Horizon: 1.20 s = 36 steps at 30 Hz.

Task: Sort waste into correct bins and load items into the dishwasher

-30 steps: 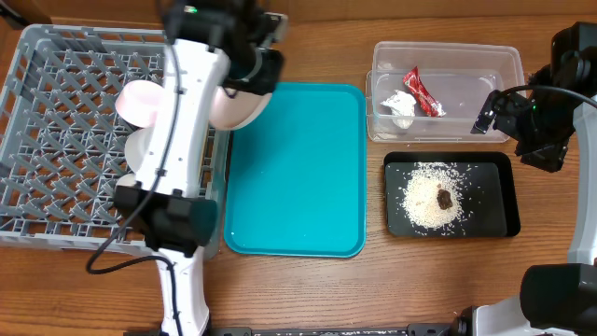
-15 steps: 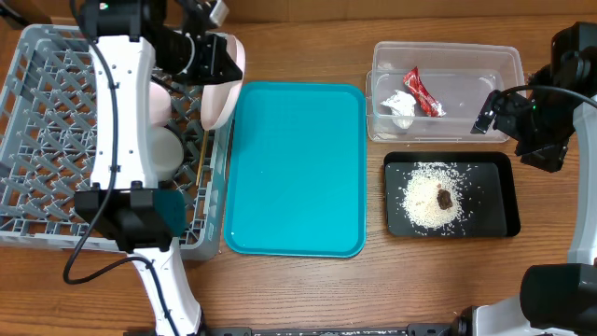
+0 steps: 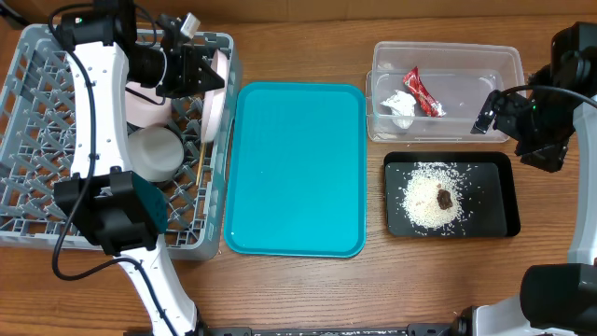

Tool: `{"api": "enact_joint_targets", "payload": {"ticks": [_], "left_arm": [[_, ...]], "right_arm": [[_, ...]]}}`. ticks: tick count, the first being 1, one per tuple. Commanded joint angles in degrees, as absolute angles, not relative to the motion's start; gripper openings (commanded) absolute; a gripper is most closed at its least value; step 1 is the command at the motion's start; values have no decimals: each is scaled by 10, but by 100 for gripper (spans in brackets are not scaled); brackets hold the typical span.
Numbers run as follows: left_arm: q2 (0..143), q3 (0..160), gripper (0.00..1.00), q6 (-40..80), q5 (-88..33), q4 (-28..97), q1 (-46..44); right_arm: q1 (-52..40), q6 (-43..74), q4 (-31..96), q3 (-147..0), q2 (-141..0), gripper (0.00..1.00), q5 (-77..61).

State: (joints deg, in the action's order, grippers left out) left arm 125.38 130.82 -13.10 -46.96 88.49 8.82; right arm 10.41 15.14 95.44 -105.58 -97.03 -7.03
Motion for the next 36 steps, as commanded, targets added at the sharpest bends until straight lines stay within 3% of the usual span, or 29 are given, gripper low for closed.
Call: {"api": "enact_joint_targets", "payload": {"ticks": [1, 6, 11, 19, 26, 36], "left_arm": [[1260, 1299, 57, -145, -431, 885, 102], [1258, 1301, 100, -119, -397, 894, 115], [1240, 1315, 100, -103, -337, 917, 124], [1171, 1315, 100, 20, -66, 936, 114], [1165, 1299, 100, 30, -55, 968, 112], [1087, 1122, 100, 34, -55, 968, 108]], "right_arm": [[103, 150, 953, -1058, -966, 100, -65], [103, 150, 953, -1058, -966, 100, -65], [102, 148, 955, -1058, -966, 100, -70], [62, 89, 869, -1058, -966, 100, -162], [-27, 89, 712, -1058, -967, 100, -126], [-47, 107, 772, -1058, -973, 100, -62]]}}
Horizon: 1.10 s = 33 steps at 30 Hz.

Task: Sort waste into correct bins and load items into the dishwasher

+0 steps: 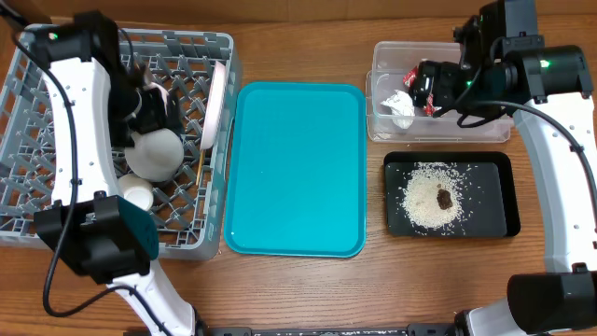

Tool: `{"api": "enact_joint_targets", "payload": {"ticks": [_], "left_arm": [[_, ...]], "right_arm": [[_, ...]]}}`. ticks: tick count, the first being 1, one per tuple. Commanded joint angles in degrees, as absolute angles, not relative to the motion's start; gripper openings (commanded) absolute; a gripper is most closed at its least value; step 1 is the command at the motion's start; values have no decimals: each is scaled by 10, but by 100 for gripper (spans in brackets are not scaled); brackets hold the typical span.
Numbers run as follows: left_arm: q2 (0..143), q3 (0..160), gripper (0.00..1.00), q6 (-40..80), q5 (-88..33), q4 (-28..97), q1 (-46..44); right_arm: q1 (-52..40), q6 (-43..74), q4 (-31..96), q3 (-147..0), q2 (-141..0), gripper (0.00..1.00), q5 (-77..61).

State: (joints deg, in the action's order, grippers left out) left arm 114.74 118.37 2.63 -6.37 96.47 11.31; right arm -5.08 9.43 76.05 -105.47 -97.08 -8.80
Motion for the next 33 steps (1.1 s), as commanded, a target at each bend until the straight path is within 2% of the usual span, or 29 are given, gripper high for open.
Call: {"api": "enact_joint_targets", "payload": {"ticks": [1, 5, 10, 15, 20, 22, 27, 33], "left_arm": [[1069, 1092, 100, 34, -55, 968, 108], [998, 983, 100, 29, -38, 966, 108], [860, 851, 100, 25, -44, 887, 108], [701, 756, 100, 12, -57, 806, 107], [515, 679, 100, 8, -60, 718, 99], [463, 659, 100, 9, -58, 698, 99], [401, 648, 100, 38, -60, 682, 99], [398, 648, 100, 52, -59, 697, 99]], "right_arm": [[-47, 110, 779, -1058, -973, 100, -60], [-47, 111, 806, -1054, -965, 100, -60], [-47, 111, 780, -996, -903, 100, -60], [-47, 110, 683, -866, -774, 100, -47], [-47, 124, 544, -676, -565, 100, -40], [-47, 124, 533, -637, -512, 100, -17], [-47, 124, 558, -607, -446, 100, 0], [-47, 124, 613, -607, -444, 100, 0]]}}
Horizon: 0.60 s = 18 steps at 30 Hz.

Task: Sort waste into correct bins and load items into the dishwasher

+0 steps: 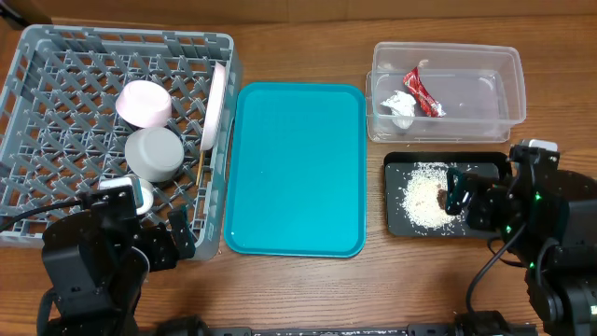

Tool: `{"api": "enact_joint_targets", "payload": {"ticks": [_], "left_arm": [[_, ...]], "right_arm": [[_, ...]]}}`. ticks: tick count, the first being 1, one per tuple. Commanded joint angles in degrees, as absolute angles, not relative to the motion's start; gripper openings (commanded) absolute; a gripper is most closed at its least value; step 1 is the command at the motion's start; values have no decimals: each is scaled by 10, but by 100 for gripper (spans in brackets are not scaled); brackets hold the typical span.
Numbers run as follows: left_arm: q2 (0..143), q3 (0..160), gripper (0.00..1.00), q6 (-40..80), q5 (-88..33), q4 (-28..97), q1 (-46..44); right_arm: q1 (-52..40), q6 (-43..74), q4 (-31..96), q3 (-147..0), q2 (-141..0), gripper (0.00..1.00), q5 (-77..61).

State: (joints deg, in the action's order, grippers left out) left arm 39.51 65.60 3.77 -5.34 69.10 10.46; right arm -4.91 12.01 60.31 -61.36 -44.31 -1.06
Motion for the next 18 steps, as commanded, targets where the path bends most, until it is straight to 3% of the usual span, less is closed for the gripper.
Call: {"api": "enact_joint_targets", "payload": {"ticks": [1, 18], "left_arm": [[398, 648, 100, 52, -59, 699, 99], [399, 648, 100, 52, -59, 701, 99]], "right_arm": [[-47, 124, 616, -607, -446, 100, 0], [-48, 124, 619, -605, -468, 100, -1]]}}
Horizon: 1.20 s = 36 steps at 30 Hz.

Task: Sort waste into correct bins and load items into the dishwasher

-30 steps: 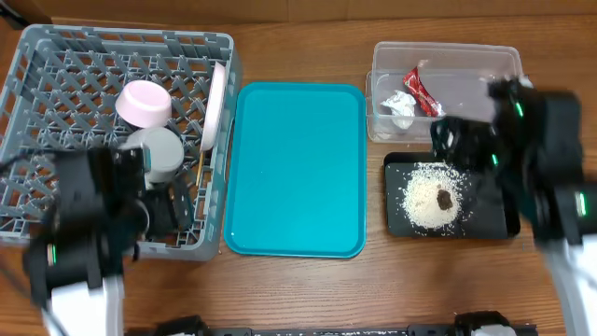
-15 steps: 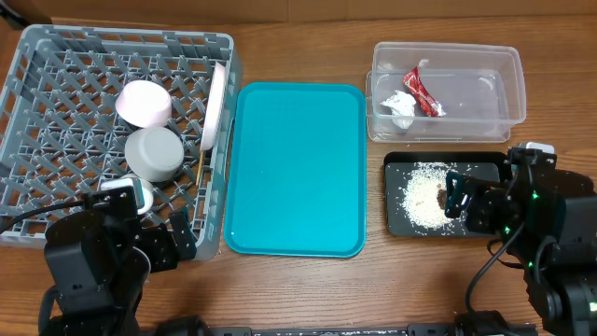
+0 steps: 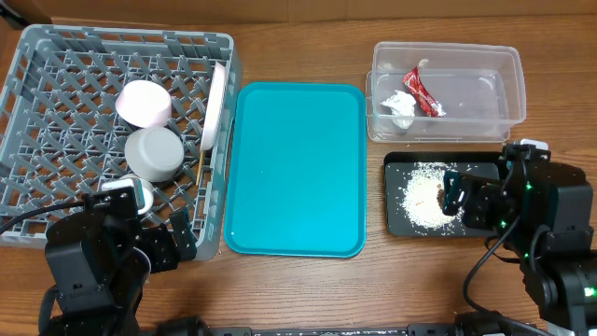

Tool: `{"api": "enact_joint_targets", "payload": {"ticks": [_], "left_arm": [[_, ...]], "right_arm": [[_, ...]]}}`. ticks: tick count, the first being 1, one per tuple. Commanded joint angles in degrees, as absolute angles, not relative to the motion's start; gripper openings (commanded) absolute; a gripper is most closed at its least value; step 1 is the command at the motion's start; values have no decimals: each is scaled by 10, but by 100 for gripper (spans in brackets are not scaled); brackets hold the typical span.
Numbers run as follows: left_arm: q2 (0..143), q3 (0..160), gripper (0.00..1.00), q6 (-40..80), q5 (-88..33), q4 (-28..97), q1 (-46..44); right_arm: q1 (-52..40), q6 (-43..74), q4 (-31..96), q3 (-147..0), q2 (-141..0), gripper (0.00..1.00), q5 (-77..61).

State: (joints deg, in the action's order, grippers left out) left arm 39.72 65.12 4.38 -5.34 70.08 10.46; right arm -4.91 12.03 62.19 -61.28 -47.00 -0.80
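Note:
The grey dish rack (image 3: 56,75) on the left holds a pink bowl (image 3: 143,101), a grey bowl (image 3: 155,154), a small white cup (image 3: 138,192) and a pink plate (image 3: 216,105) standing on edge. The clear bin (image 3: 504,84) at back right holds a red wrapper (image 3: 422,91) and a crumpled white tissue (image 3: 399,106). The black tray (image 3: 494,219) holds rice (image 3: 422,201) and a brown scrap (image 3: 442,193). My left gripper (image 3: 180,235) is by the rack's front right corner, open and empty. My right gripper (image 3: 451,192) is over the black tray, open and empty.
A teal tray (image 3: 294,168) lies bare in the middle of the wooden table. A thin utensil (image 3: 203,164) stands in the rack beside the plate. Both arms are folded back at the table's front edge.
My right gripper has shifted slightly left over the black tray. The left arm, the dishes and the waste are where they were.
My left gripper was at the back of the rack by the pink bowl and plate, the right one beside the bin. Then the left was over the bowls and the right above the red wrapper. Afterwards both arms were folded back at the front edge, where they remain.

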Motion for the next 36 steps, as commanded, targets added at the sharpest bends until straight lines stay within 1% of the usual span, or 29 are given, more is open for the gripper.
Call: {"api": "enact_joint_targets", "payload": {"ticks": [1, 5, 8, 13, 16, 20, 26, 31, 36], "left_arm": [[399, 648, 100, 52, -59, 701, 99], [399, 648, 100, 52, -59, 701, 99], [399, 648, 100, 52, -59, 701, 99], [399, 648, 100, 52, -59, 701, 99], [399, 648, 100, 52, -59, 701, 99], [399, 648, 100, 52, -59, 701, 99], [399, 648, 100, 52, -59, 701, 99], [399, 648, 100, 52, -59, 701, 99], [399, 648, 100, 52, -59, 701, 99]], "right_arm": [[-48, 124, 620, -604, -465, 100, 0], [-48, 117, 618, -601, -451, 100, 4], [-48, 117, 591, -594, -426, 100, 17], [-48, 117, 483, -519, -333, 100, 30], [-48, 117, 400, -446, -260, 100, 30], [-48, 118, 259, -315, -154, 100, 27], [-46, 120, 84, -162, -41, 100, 11], [-21, 120, -9, -86, -1, 100, -3], [-2, 119, -57, -37, -1, 100, -13]]}}
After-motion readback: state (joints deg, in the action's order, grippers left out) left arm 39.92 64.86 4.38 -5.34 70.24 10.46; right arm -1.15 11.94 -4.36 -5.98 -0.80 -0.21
